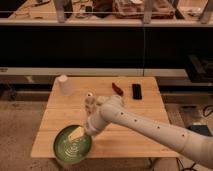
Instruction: Pick up the ceramic bowl
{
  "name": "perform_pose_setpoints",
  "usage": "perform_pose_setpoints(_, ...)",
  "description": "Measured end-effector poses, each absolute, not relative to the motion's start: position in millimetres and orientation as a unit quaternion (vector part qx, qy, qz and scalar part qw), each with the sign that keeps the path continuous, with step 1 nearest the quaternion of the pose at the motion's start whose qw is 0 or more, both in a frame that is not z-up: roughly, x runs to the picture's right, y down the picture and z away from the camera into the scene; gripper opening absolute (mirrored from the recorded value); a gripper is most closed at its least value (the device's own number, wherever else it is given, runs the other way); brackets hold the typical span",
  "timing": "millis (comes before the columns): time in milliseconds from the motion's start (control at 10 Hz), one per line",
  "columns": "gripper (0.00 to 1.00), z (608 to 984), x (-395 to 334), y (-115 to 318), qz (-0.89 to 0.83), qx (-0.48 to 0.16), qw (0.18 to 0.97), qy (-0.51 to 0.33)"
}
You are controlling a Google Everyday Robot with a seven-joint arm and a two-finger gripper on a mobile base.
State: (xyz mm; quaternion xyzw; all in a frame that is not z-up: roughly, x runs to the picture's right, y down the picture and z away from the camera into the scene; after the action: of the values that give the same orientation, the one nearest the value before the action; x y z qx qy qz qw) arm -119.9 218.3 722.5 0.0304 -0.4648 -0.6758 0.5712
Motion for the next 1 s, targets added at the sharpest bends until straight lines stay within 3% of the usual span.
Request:
perform_pose_setpoints(400, 0.8, 738, -107, 166, -0.689, 0.05, 0.593, -0.414)
perform_pose_setpoints(1000, 0.8, 770, -97, 185, -0.675, 0.025, 0.594, -0.437)
